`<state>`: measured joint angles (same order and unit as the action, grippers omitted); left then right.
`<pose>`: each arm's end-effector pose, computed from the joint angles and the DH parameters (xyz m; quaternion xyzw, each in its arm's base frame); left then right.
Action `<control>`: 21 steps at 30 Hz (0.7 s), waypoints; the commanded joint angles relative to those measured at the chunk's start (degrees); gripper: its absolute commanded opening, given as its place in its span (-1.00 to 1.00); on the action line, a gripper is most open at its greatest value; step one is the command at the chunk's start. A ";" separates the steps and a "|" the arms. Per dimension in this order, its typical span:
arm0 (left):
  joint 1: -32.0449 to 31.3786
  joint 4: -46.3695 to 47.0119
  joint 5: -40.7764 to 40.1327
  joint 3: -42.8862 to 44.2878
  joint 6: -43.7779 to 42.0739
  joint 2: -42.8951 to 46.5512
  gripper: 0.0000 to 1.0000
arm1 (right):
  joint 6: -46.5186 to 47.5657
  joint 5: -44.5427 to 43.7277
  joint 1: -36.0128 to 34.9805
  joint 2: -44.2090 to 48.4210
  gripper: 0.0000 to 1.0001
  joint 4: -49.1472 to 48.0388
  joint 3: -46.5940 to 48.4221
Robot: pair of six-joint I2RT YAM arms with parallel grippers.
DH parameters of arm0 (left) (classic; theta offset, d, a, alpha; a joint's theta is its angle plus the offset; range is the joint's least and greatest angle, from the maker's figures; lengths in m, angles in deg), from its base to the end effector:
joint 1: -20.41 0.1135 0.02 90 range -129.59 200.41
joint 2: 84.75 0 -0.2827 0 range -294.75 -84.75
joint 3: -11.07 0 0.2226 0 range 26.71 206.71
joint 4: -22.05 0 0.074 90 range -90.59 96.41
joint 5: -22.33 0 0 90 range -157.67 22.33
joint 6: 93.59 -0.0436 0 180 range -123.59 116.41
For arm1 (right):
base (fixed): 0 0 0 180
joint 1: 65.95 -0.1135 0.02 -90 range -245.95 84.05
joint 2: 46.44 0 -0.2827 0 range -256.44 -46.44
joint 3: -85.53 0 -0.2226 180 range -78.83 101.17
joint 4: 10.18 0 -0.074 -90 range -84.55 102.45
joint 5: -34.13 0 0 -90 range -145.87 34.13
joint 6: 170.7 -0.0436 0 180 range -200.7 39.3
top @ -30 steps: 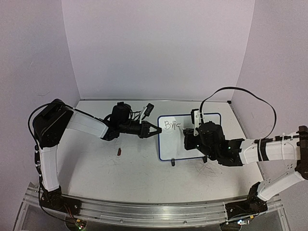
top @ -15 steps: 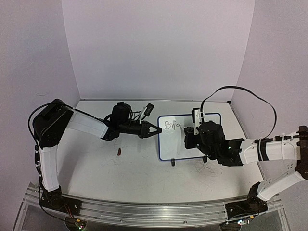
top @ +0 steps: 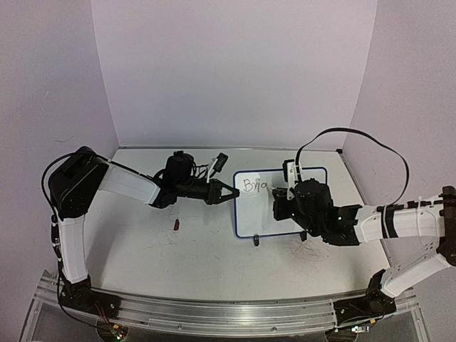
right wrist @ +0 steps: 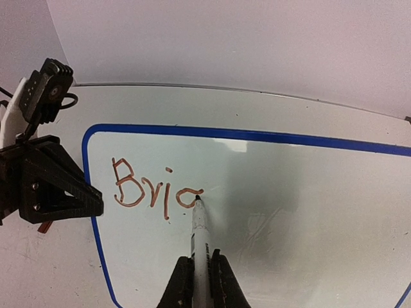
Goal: Write a sentence on the whiteboard
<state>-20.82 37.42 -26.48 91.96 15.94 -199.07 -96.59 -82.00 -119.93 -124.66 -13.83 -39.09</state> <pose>0.2998 -0.3009 0.2154 0.3455 0.7052 -0.5237 0.3304 0.1768 0.2106 0.2667 -0.1353 0.7933 0.1721 0.5682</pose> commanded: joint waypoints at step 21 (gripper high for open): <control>0.10 -5.61 -3.57 -0.01 -1.17 0.71 -1.00 | -0.92 0.61 0.53 1.06 -1.00 4.07 0.35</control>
<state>-20.84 37.37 -26.74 91.96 15.96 -199.07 -96.32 -81.65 -119.86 -124.76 -12.66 -38.56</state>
